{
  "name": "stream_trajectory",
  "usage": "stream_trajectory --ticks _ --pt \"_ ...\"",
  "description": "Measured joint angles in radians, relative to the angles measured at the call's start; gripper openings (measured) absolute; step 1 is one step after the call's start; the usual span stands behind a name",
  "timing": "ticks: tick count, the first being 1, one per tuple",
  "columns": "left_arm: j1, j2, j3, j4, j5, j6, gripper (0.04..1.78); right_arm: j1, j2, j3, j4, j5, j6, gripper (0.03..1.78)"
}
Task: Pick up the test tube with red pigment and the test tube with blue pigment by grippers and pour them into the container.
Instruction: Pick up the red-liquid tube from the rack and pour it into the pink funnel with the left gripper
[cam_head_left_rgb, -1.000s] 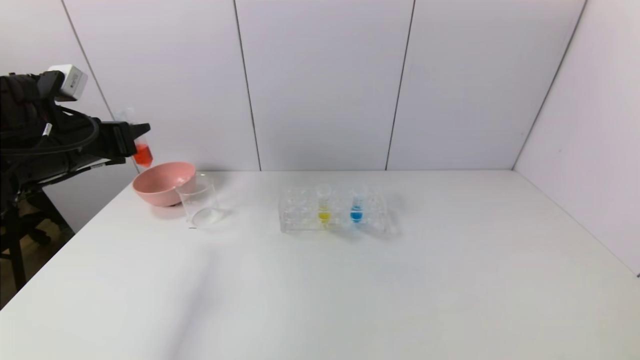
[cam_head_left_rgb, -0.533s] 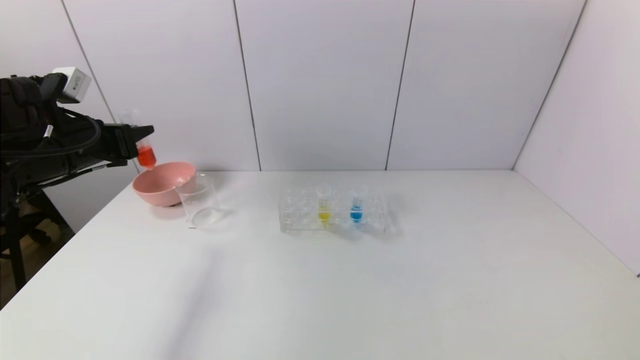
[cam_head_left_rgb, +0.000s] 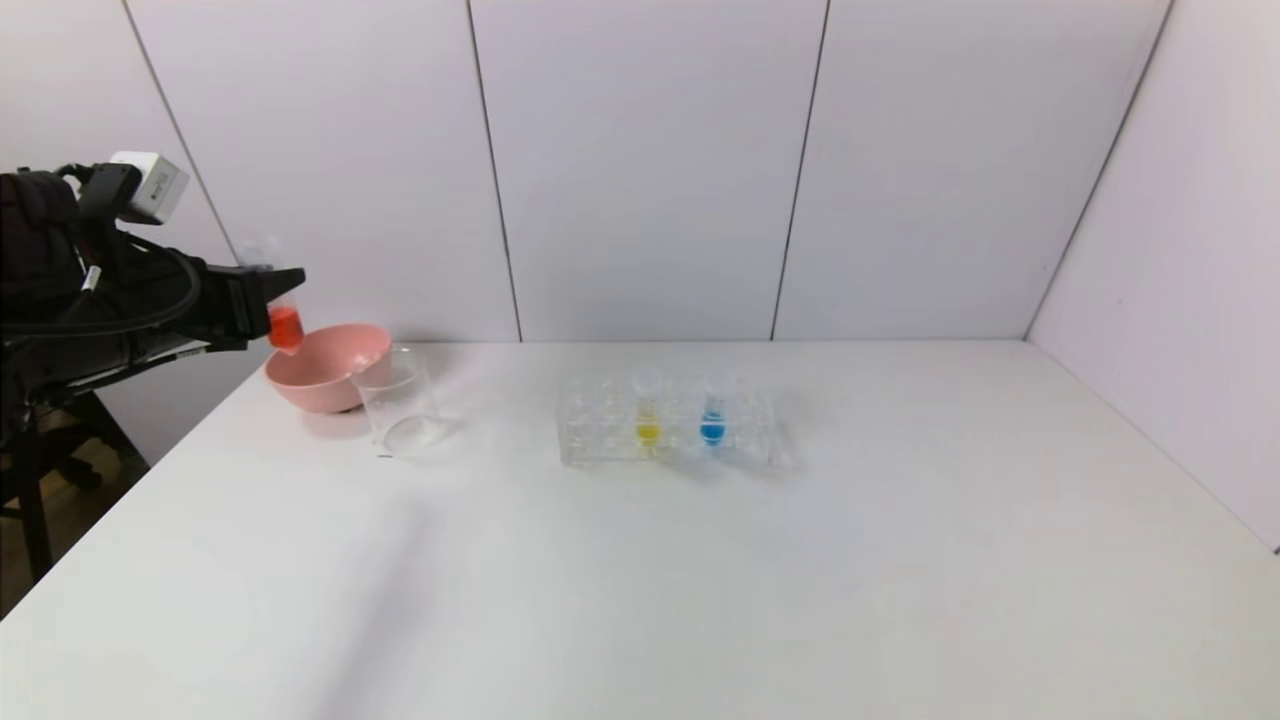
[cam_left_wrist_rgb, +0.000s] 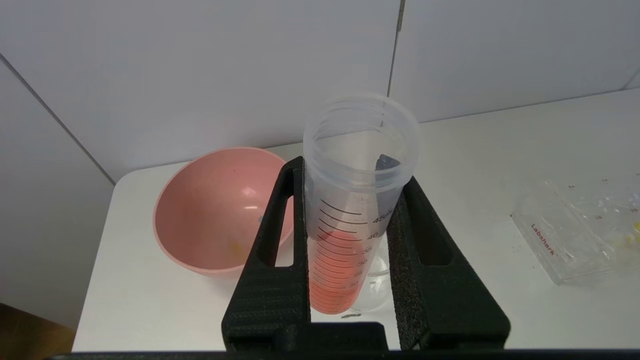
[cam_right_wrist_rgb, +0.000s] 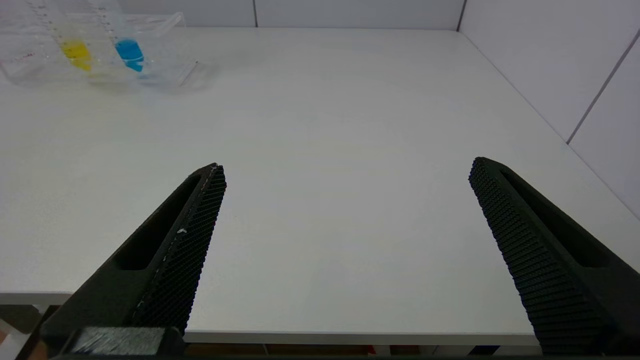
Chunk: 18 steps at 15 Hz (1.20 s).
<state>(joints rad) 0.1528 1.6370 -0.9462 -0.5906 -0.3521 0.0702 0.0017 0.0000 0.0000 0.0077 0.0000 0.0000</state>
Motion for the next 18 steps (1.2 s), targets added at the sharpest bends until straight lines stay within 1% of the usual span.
stream_trajectory --ticks 3,7,10,14,16,18 --pt "0.004 -0.009 0.003 0.000 -0.054 0.003 0.46 0.000 0.000 0.000 0.000 0.000 0.000 1.77" --pt "0.013 -0.011 0.004 0.009 -0.086 0.019 0.46 -0.001 0.000 0.000 0.000 0.000 0.000 1.77" --pt "0.035 -0.018 -0.007 0.053 -0.150 0.029 0.46 0.000 0.000 0.000 0.000 0.000 0.000 1.77" --pt "0.058 -0.040 -0.024 0.141 -0.163 0.101 0.46 0.000 0.000 0.000 0.000 0.000 0.000 1.77" --pt "0.071 -0.042 -0.060 0.215 -0.201 0.177 0.46 -0.001 0.000 0.000 0.000 0.000 0.000 1.77" --pt "0.083 -0.041 -0.119 0.321 -0.238 0.278 0.46 0.000 0.000 0.000 0.000 0.000 0.000 1.78"
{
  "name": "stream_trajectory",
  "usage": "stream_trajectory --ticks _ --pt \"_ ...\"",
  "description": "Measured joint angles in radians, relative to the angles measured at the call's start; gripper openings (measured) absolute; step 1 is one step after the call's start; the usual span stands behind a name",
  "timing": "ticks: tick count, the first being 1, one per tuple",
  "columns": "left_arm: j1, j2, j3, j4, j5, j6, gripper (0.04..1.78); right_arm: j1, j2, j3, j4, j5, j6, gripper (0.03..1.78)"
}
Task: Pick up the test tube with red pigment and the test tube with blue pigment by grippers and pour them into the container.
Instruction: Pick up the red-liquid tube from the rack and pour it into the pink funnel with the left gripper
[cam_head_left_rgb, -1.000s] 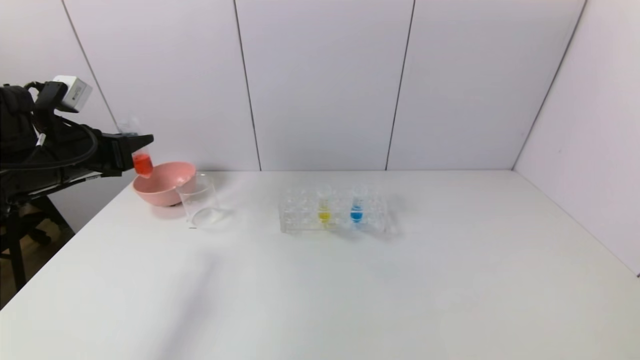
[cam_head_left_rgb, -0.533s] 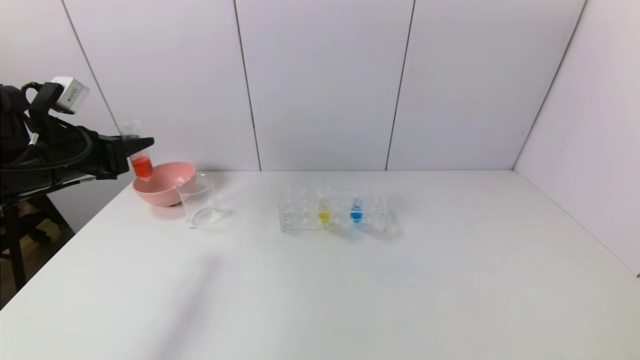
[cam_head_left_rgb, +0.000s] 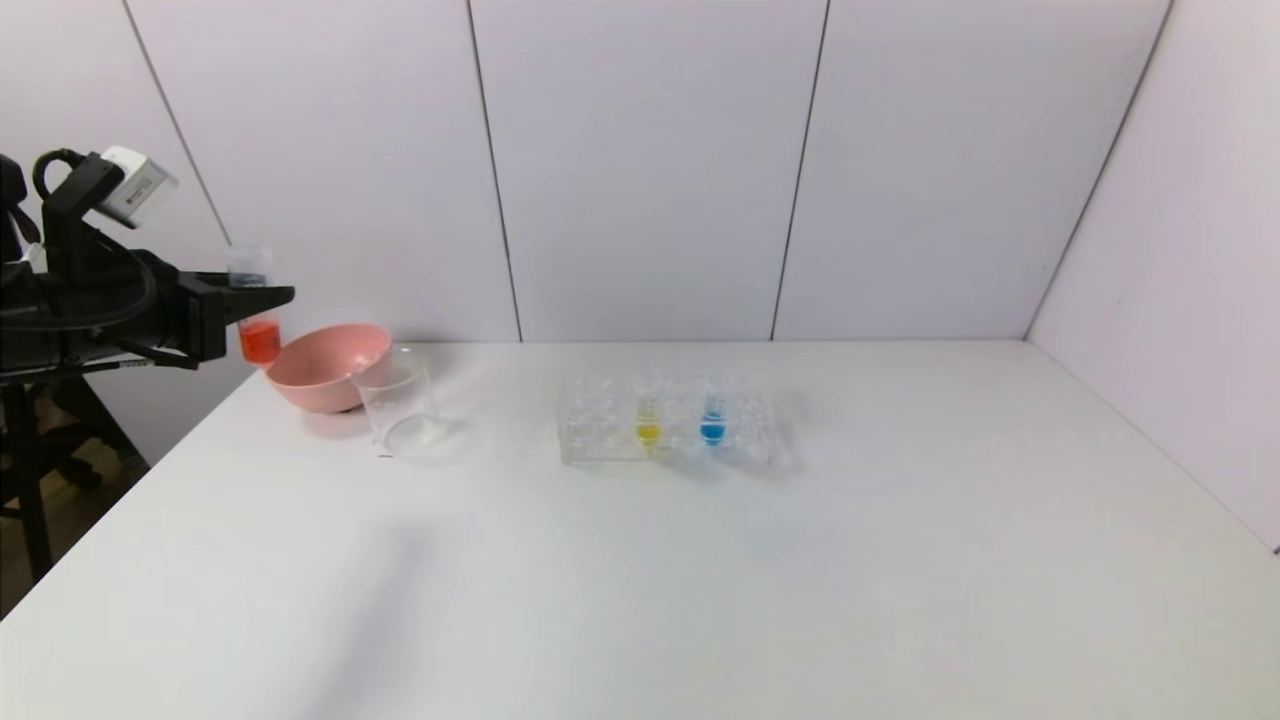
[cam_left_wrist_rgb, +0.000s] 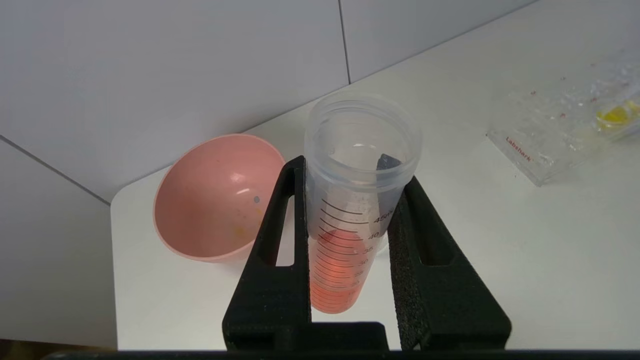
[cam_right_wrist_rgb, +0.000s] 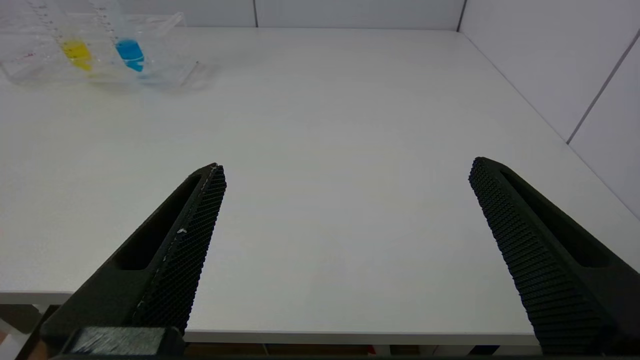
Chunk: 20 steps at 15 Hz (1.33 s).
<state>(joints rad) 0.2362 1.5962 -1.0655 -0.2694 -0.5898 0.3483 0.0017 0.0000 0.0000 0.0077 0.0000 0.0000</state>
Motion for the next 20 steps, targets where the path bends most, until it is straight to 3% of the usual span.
stream_trajectory --ticks 6,14,20 --pt "0.009 0.011 -0.179 0.354 -0.005 0.270 0.46 0.000 0.000 0.000 0.000 0.000 0.000 1.77" --pt "0.011 0.090 -0.393 0.654 0.007 0.517 0.46 0.000 0.000 0.000 0.000 0.000 0.000 1.77" --pt "0.010 0.144 -0.478 0.772 0.032 0.626 0.46 0.000 0.000 0.000 0.000 0.000 0.000 1.77"
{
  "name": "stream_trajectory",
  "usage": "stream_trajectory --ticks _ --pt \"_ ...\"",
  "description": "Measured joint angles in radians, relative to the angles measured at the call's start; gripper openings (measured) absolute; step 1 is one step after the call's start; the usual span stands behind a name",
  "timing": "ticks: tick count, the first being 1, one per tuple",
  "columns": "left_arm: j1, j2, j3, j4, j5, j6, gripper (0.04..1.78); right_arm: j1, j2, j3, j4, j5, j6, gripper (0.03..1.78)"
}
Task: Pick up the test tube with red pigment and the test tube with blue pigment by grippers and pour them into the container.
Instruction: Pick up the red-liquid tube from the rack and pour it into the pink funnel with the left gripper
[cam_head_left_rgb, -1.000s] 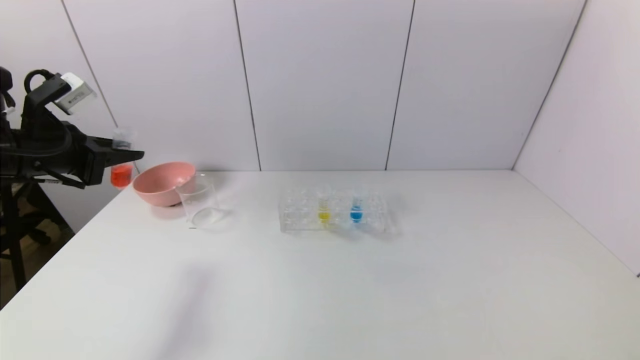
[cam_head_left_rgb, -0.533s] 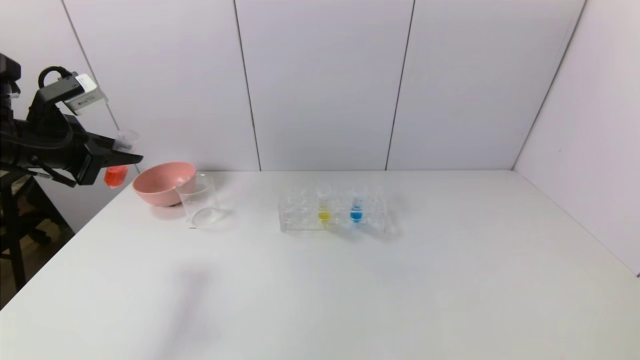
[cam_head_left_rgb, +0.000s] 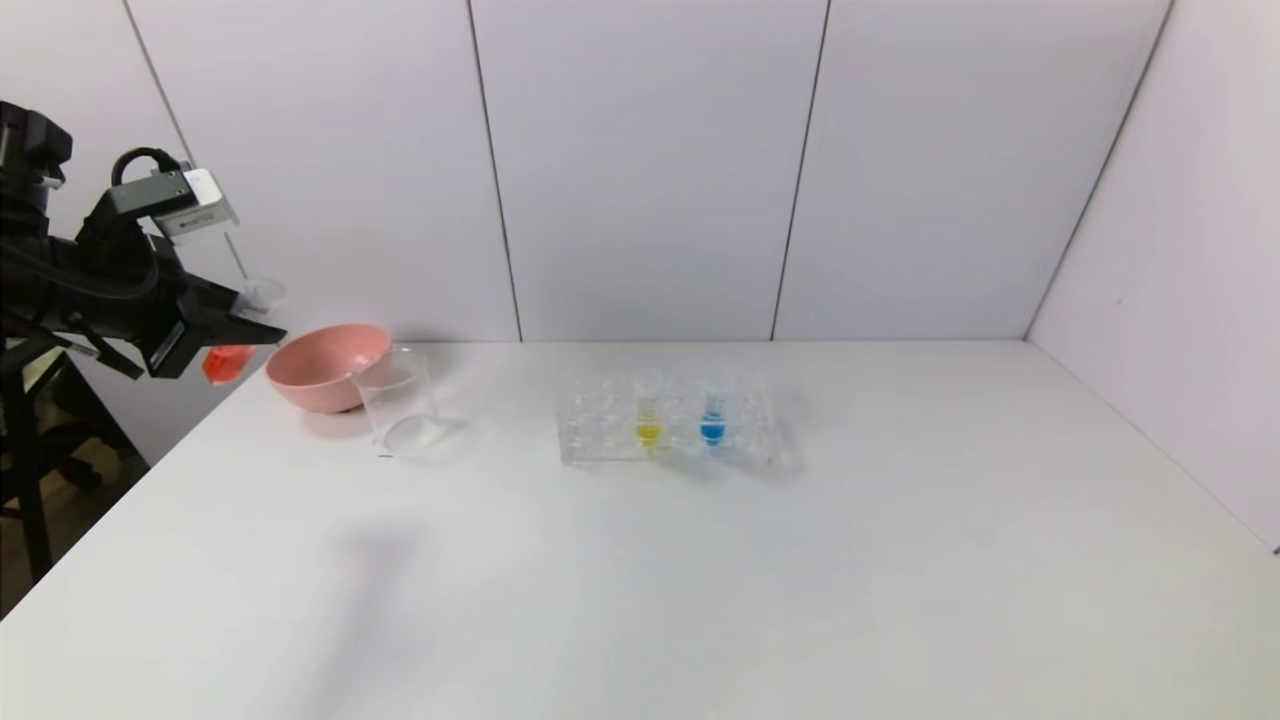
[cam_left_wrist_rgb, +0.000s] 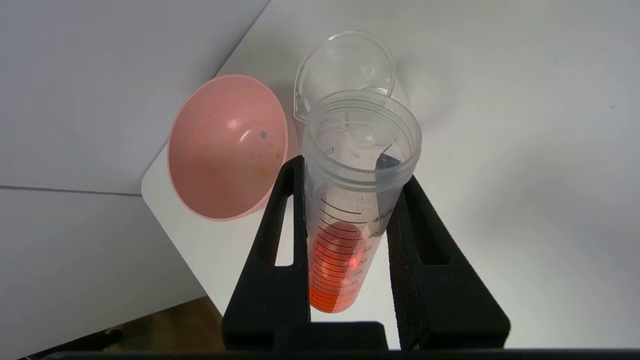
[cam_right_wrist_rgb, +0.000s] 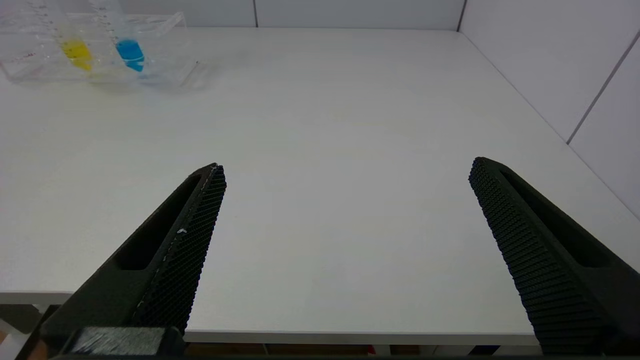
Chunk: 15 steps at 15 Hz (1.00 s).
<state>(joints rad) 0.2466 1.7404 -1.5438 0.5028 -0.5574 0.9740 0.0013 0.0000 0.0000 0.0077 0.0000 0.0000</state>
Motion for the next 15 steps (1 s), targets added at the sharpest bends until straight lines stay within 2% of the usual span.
stream_trajectory --ticks 4,8,12,15 --pt "0.000 0.050 -0.075 0.070 0.011 0.071 0.46 0.000 0.000 0.000 0.000 0.000 0.000 1.77" --pt "-0.008 0.120 -0.207 0.176 0.023 0.171 0.46 0.000 0.000 0.000 0.000 0.000 0.000 1.77" --pt "-0.020 0.194 -0.324 0.262 0.029 0.190 0.46 0.000 0.000 0.000 0.000 0.000 0.000 1.77" --pt "-0.025 0.246 -0.404 0.318 0.066 0.190 0.46 0.000 0.000 0.000 0.000 0.000 0.000 1.77"
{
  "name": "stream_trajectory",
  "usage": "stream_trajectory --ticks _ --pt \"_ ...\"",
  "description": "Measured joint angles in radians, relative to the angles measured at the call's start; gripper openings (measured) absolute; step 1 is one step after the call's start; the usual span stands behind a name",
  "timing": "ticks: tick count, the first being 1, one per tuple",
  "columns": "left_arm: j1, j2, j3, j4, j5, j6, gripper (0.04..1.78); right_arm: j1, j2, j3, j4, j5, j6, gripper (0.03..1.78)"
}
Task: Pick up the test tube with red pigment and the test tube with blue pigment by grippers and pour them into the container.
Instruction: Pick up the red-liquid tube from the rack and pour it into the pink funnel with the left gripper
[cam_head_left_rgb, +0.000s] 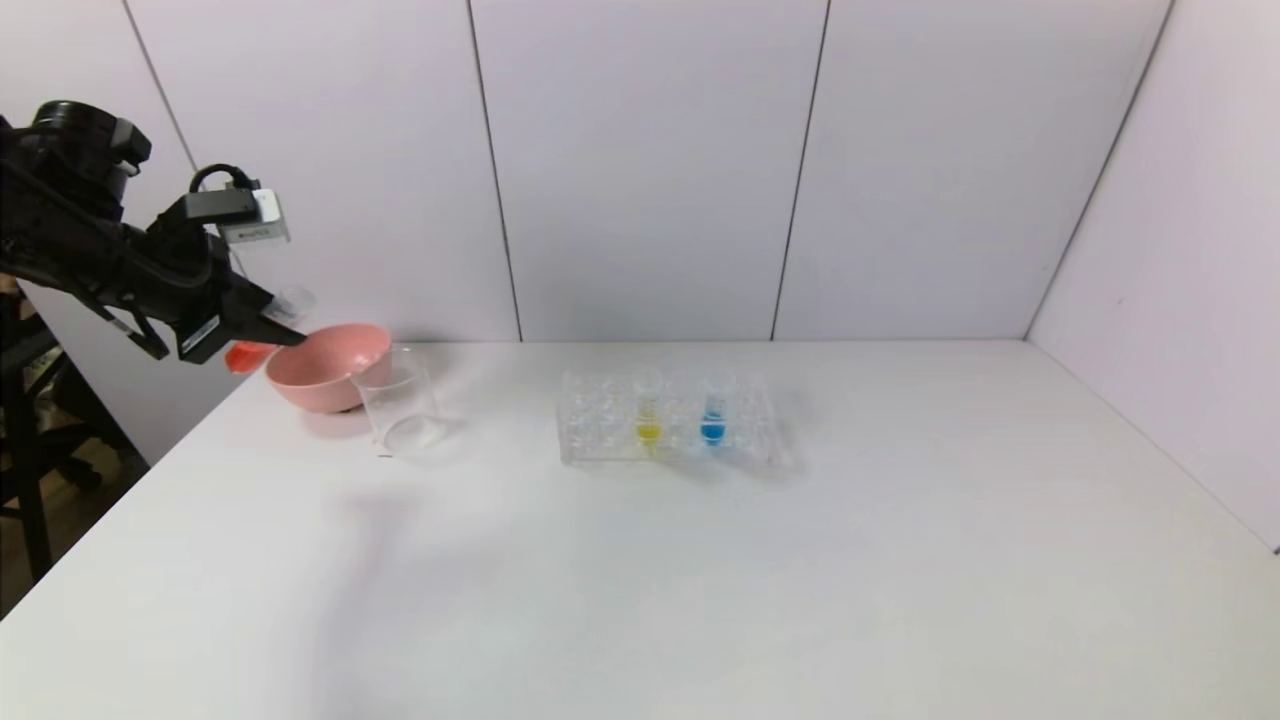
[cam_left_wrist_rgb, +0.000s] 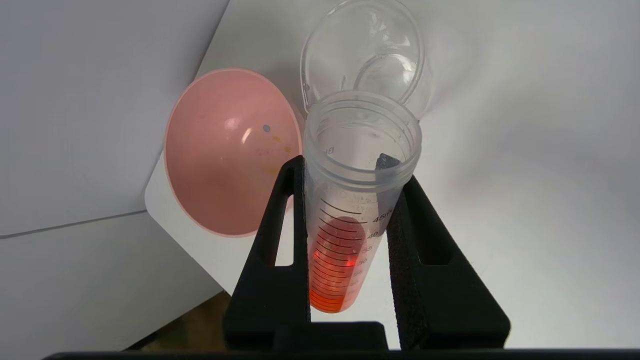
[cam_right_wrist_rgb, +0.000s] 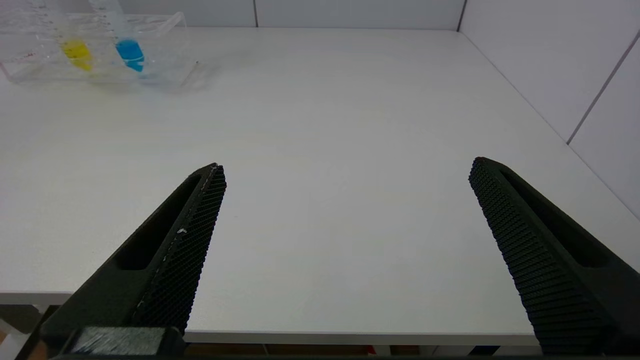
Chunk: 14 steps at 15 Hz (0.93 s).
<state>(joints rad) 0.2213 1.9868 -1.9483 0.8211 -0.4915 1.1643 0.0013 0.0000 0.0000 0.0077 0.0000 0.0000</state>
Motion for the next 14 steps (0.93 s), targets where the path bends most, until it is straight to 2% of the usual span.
stream_trajectory --ticks 8,12,14 --pt "-0.010 0.064 -0.040 0.003 0.113 0.000 0.46 0.000 0.000 0.000 0.000 0.000 0.000 1.77" --pt "-0.051 0.080 -0.053 -0.014 0.202 -0.006 0.46 0.000 0.000 0.000 0.000 0.000 0.000 1.77" --pt "-0.064 0.086 -0.056 -0.023 0.212 -0.008 0.46 0.000 0.000 0.000 0.000 0.000 0.000 1.77"
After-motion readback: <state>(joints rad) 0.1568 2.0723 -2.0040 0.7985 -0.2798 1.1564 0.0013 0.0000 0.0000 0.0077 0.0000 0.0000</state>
